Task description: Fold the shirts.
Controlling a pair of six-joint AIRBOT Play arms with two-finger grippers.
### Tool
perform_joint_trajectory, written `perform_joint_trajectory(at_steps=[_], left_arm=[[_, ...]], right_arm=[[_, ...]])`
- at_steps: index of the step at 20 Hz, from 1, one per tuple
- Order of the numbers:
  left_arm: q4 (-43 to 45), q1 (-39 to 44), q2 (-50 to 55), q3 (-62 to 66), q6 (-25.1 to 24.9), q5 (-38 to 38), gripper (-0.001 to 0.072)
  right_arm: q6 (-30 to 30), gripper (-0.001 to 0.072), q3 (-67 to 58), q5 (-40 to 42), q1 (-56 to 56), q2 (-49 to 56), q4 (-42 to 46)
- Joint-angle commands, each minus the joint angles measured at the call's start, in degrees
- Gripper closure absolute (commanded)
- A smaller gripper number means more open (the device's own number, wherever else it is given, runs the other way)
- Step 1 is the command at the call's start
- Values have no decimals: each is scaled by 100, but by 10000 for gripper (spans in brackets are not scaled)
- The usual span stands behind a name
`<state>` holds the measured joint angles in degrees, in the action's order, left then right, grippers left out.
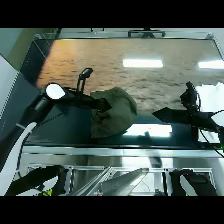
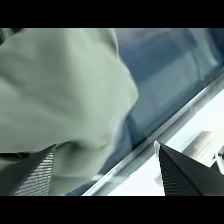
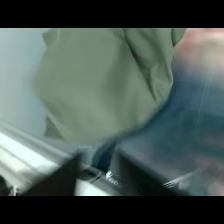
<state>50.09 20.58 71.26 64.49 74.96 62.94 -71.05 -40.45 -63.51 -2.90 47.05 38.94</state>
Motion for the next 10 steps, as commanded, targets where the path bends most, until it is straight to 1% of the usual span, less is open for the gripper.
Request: perform_joint_trajectory(at_steps=[1, 3, 5, 7, 10], left_arm=[[313, -326, 433, 682, -11, 704, -4], [745, -844, 450, 968, 13, 896, -3], [739, -1394, 450, 776, 9, 774, -2], [730, -1860, 457, 293, -15, 310, -1], [476, -2304, 750, -267, -352, -487, 11]], right_arm=[[321, 328, -286, 48, -348, 210, 4], [518, 328, -717, -17, -673, 695, 4], [636, 328, -1174, -35, -772, 1427, -2], [811, 328, -1567, -33, -697, 2214, -81], [1222, 328, -2090, 149, -299, 3351, -83]])
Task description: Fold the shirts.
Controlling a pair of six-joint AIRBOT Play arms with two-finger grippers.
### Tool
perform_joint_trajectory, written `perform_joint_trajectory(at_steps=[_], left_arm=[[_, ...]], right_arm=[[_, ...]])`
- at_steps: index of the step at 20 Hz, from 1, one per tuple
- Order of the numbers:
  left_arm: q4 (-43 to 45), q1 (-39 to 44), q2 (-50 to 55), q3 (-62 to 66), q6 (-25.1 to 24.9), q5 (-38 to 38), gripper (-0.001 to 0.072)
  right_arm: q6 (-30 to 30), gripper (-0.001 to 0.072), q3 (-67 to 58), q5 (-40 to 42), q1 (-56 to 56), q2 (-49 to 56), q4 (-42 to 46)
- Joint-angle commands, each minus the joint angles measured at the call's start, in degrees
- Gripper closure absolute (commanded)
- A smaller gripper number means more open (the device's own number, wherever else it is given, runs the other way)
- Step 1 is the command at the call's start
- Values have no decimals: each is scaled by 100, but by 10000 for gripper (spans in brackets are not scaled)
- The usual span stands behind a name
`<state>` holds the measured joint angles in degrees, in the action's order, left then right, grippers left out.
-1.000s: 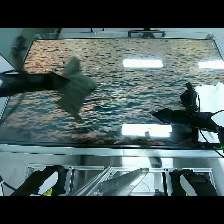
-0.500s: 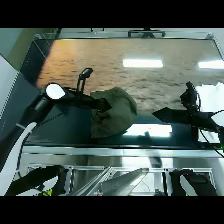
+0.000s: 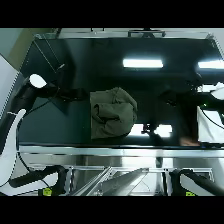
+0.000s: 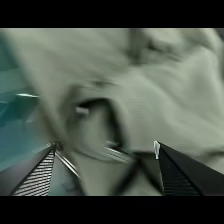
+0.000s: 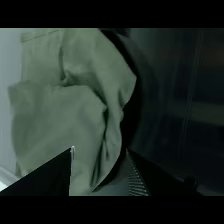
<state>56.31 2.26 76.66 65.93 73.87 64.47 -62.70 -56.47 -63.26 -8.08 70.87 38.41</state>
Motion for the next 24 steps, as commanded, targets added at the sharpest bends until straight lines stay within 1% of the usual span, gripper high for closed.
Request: perform_joint_trajectory(at_steps=[1, 3, 7, 9, 13, 14, 15, 17, 18, 19, 20, 21, 22, 24], left_arm=[[-396, -546, 413, -492, -476, -791, 11], [-831, -586, 925, -391, -778, -920, 10], [-940, -450, 1956, 269, -804, -841, 16], [-957, -328, 2382, 647, -802, -643, 17], [-957, -42, 3117, 1316, -787, -289, 17], [-960, 17, 3248, 1440, -745, -240, 39], [-986, 26, 3335, 1598, -708, -175, 139], [-1141, 68, 3427, 1803, -691, -92, 324], [-1134, 68, 3427, 1851, -691, -101, 434], [-1134, 68, 3427, 1893, -691, -74, 562], [-1134, 68, 3425, 1902, -695, -48, 710], [-1134, 55, 3427, 1899, -688, -22, 707], [-1139, 35, 3425, 1899, -678, 39, 707], [-1257, -28, 3386, 1899, -673, 166, 707]], right_arm=[[444, 328, -647, 291, 400, 1325, -31], [442, 328, -973, 590, 756, 1965, -33], [389, 328, -1659, 688, 1268, 3005, -160], [269, 329, -1928, 686, 1421, 3335, -164], [269, 330, -2203, 691, 1631, 3650, -173], [271, 331, -2208, 693, 1663, 3687, -251], [273, 351, -2208, 684, 1674, 3729, -411], [297, 357, -2208, 667, 1676, 3775, -730], [306, 381, -2210, 636, 1674, 3779, -828], [470, 522, -2210, 562, 1674, 3779, -966], [647, 602, -2210, 470, 1674, 3779, -1084], [726, 658, -2210, 402, 1674, 3775, -1158], [743, 694, -2210, 380, 1674, 3770, -1176], [743, 695, -2210, 354, 1661, 3735, -1189]])
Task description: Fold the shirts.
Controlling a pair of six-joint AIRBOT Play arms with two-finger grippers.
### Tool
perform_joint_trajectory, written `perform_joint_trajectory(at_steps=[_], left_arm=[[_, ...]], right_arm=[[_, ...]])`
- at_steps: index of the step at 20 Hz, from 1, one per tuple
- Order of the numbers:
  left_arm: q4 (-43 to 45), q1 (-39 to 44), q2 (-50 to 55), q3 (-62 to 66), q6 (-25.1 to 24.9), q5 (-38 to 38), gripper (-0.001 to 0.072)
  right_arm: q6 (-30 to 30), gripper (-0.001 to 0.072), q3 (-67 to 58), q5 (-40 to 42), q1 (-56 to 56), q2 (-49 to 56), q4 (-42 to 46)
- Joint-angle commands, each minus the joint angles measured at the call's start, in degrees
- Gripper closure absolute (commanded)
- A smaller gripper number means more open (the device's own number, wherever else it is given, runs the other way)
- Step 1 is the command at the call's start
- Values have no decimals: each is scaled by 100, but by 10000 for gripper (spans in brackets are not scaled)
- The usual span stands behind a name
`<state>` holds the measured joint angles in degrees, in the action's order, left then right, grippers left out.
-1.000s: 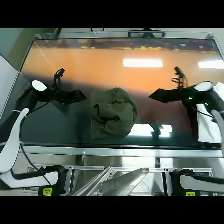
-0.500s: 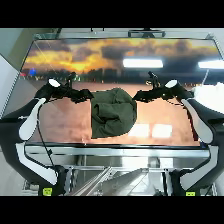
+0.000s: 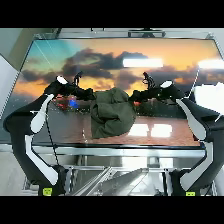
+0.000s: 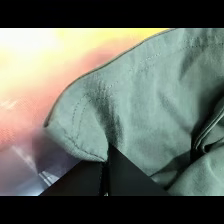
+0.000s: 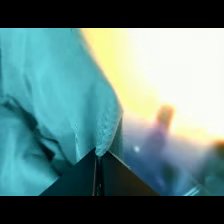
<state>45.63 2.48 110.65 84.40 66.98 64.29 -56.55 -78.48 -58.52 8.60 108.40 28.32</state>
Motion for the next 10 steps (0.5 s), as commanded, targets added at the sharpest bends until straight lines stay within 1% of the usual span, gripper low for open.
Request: perform_joint_trajectory(at_steps=[1, 4, 6, 10], left_arm=[[-376, -92, -98, 52, 9, 227, 707], [-1029, -286, -706, 59, -205, 267, 707], [-1475, -481, -1318, 219, -337, 470, 707], [-1884, -778, -2747, 1386, -334, 1209, 708]], right_arm=[[129, 695, -13, -179, -20, -63, -186], [127, 695, -293, -601, -125, -367, -251], [17, 695, -728, -968, -262, -739, -310], [-240, 696, -1786, -1587, -476, -1945, -310]])
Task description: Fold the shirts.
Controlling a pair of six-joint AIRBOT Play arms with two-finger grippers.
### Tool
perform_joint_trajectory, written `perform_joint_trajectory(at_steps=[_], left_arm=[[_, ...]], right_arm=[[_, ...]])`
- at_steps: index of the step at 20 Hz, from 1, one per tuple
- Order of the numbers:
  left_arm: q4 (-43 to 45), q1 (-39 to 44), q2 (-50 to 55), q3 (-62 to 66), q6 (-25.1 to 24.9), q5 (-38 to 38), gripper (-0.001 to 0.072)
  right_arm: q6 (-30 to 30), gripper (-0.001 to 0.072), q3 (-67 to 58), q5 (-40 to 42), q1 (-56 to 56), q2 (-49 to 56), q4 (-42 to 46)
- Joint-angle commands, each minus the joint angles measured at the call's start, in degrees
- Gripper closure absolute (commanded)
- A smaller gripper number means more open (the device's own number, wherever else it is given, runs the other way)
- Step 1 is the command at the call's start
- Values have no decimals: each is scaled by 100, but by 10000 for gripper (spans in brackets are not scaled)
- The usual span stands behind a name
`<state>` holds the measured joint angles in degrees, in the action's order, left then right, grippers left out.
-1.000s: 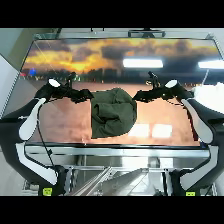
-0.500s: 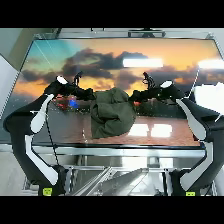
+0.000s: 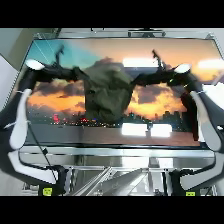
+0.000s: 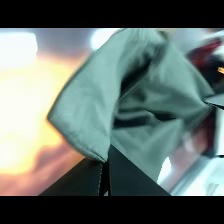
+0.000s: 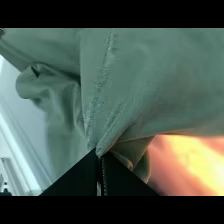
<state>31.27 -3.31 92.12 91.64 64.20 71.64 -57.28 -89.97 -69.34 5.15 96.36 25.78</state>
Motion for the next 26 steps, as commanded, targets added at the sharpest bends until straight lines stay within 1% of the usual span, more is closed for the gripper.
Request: perform_joint_trajectory(at_steps=[1, 4, 7, 9, 11, 12, 13, 15, 18, 22, 26], left_arm=[[-426, -251, -1248, 1010, 11, 555, 707], [-424, -437, -2291, 1845, 341, 601, 707], [-385, -555, -3080, 2247, 538, 745, 707], [-378, -553, -3464, 2243, 595, 876, 707], [-308, -553, -3720, 2243, 599, 898, 707], [-103, -553, -3788, 2243, 643, 898, 708], [195, -553, -3812, 2240, 765, 946, 707], [450, -553, -3814, 1952, 831, 984, 706], [522, -553, -3661, 802, 710, 935, 696], [520, -553, -2946, -715, 157, 636, 696], [527, -566, -1768, -1615, -442, 22, 696]], right_arm=[[-214, 696, -822, -533, -162, -1119, -55], [-210, 696, -1080, -522, -170, -2358, -44], [-238, 696, -1080, -487, -170, -3353, 339], [-297, 696, -1080, -483, -170, -3768, 487], [-299, 696, -1078, -487, -170, -3971, 511], [-332, 696, -1078, -490, -170, -3993, 557], [-485, 696, -1078, -487, -170, -3965, 699], [-612, 696, -1073, -494, -153, -3746, 949], [-627, 695, -1058, -575, -144, -3104, 962], [-662, 695, -1058, -575, -98, -1832, 962], [-660, 695, -1058, -426, 256, -240, 962]])
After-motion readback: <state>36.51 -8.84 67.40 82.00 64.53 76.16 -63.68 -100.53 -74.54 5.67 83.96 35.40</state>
